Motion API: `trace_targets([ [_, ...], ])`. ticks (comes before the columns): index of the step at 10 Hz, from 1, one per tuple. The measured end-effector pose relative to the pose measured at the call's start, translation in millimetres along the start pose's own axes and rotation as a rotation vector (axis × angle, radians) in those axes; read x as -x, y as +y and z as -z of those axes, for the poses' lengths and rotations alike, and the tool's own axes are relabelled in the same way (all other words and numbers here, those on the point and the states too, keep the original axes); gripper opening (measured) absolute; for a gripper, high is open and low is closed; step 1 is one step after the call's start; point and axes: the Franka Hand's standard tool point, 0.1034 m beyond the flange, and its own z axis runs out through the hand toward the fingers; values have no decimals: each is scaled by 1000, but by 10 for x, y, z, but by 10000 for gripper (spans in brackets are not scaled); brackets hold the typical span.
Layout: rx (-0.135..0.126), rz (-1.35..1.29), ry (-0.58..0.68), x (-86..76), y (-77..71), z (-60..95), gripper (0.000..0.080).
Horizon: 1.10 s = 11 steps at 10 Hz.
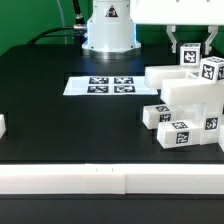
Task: Assemble chair
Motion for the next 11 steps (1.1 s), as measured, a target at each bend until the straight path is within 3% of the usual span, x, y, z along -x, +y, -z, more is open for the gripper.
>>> trace_targets([
  [2, 0, -3, 0, 1, -1, -1, 288],
  [4, 5, 46, -6, 6, -16, 9, 606],
  [5, 3, 158, -2, -13, -29, 21, 638],
  [11, 4, 651, -2, -17, -19, 13, 649],
])
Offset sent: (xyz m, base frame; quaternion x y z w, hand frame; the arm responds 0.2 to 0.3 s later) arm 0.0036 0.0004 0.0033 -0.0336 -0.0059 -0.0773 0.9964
